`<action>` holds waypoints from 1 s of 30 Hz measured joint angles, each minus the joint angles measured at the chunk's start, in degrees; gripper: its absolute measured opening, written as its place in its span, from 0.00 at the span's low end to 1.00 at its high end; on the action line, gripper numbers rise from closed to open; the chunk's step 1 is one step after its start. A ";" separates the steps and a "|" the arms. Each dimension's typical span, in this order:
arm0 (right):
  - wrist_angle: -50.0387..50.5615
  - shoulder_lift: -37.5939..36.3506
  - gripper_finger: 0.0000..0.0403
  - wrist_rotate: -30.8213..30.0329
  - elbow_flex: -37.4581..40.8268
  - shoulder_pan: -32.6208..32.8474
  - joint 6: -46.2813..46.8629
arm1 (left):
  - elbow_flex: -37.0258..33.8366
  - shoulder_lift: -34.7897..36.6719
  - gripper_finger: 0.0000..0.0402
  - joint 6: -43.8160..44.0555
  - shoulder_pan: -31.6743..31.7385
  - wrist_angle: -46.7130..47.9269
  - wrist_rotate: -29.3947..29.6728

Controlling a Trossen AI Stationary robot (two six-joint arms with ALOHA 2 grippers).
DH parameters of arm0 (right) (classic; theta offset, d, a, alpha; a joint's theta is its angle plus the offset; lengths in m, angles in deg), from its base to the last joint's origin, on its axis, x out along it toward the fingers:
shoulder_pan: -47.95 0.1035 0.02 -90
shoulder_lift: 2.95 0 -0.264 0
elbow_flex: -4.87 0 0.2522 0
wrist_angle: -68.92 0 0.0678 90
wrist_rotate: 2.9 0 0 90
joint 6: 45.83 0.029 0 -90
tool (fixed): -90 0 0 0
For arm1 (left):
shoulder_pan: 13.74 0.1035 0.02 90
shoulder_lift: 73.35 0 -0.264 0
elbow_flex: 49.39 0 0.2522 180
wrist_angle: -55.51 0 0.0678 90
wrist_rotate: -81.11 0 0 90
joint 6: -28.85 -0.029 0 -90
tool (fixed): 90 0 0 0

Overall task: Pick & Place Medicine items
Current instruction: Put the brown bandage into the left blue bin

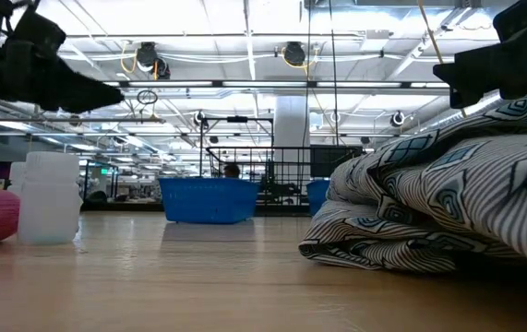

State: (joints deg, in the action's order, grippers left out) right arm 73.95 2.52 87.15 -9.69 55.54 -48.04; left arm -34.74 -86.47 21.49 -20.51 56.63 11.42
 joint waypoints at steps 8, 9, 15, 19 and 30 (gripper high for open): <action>0.00 -0.02 0.35 -0.02 -0.01 0.00 0.00 | 0.00 0.00 0.56 16.40 -0.07 -11.99 -4.36; 0.00 -0.02 0.35 -0.01 0.00 -0.01 0.00 | 0.00 0.02 0.56 17.25 -0.07 -13.06 -4.34; 0.00 -0.02 0.35 -0.02 -0.01 -0.01 0.00 | 0.01 0.00 0.56 17.77 -0.07 -13.50 -3.27; 0.00 -0.02 0.35 -0.01 -0.01 0.01 0.00 | 0.00 0.00 0.56 20.15 -0.07 -12.73 -4.04; 0.00 -0.02 0.35 0.00 -0.01 -0.01 0.00 | 19.45 -10.09 0.56 24.31 -2.25 17.20 -4.80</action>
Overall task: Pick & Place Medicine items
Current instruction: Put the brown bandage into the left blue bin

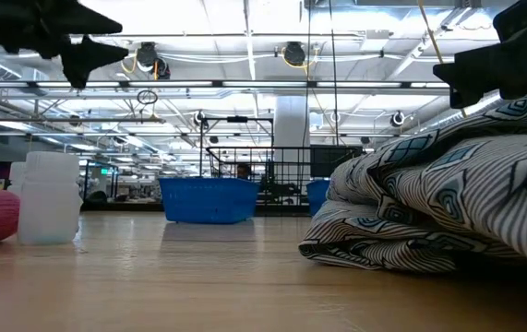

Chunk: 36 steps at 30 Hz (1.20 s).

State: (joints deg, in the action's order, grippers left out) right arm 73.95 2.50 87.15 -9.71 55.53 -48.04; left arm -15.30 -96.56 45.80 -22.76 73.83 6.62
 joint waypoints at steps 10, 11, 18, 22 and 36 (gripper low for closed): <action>0.00 0.00 0.35 0.00 0.00 0.01 0.00 | 24.23 -21.85 0.56 46.38 -8.28 52.70 -13.82; 0.00 0.00 0.35 0.00 0.00 0.00 0.00 | 24.00 -23.13 0.56 50.89 -9.76 53.02 -14.90; 0.00 0.00 0.35 0.00 0.01 0.00 -0.01 | 21.48 -33.65 0.56 80.14 -23.26 50.53 -15.30; 0.00 0.01 0.35 0.00 0.01 0.00 0.00 | 21.42 -39.86 0.56 95.24 -30.54 46.82 -16.38; 0.00 0.00 0.35 0.00 0.00 0.02 0.00 | 21.40 -55.98 0.63 120.50 -39.91 39.26 -15.38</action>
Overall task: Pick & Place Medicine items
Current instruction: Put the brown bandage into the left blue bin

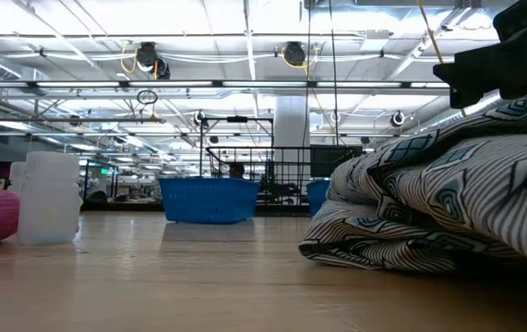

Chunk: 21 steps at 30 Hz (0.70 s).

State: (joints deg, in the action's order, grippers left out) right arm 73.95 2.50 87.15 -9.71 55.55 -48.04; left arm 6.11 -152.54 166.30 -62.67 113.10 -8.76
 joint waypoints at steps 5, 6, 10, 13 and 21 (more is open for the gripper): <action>0.00 0.00 0.35 -0.01 0.02 -0.01 0.00 | 0.04 -2.97 0.70 0.90 0.08 -1.95 1.93; 0.00 0.00 0.35 0.00 0.00 0.00 0.00 | 0.04 -3.41 0.71 0.81 0.04 -2.29 2.49; 0.00 0.00 0.35 -0.02 0.01 -0.01 0.00 | 0.04 -4.97 0.74 0.28 0.09 -3.06 3.62; 0.00 0.00 0.35 -0.01 0.01 -0.01 0.00 | 0.09 -5.90 0.74 0.32 0.04 -3.39 4.04; 0.00 0.00 0.35 0.00 0.00 -0.02 0.00 | 0.04 -6.72 0.60 -0.97 0.04 -4.57 3.79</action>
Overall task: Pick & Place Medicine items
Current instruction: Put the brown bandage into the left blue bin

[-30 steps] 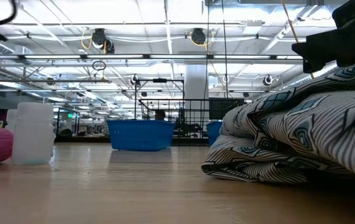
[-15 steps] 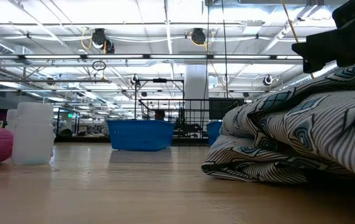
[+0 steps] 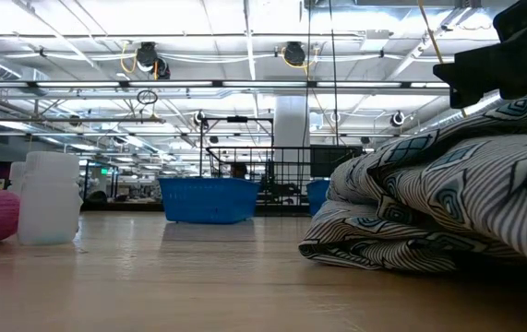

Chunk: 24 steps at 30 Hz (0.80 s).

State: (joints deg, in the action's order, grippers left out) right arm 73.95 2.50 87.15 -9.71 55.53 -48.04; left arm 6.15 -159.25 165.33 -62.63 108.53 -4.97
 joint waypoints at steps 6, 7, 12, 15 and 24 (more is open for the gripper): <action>0.00 0.00 0.35 0.00 0.01 0.00 0.00 | -0.11 2.39 0.33 -1.50 -0.04 0.27 -4.42; 0.00 0.00 0.35 0.00 0.00 0.02 0.00 | -0.13 3.02 0.28 -1.50 -0.04 0.57 -4.50; 0.00 0.01 0.35 0.00 0.00 0.00 0.00 | -0.17 7.47 0.12 -3.25 -0.04 0.52 -0.54; 0.00 0.02 0.35 0.00 0.02 0.00 0.00 | -0.01 11.17 0.12 -5.01 -0.04 0.57 4.51; 0.00 0.01 0.35 0.00 0.00 0.02 0.00 | 5.76 18.07 0.14 -15.04 4.74 7.53 10.32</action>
State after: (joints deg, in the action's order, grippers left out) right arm 73.95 2.51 87.15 -9.70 55.55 -48.04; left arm 11.91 -141.18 150.29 -57.89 116.05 5.35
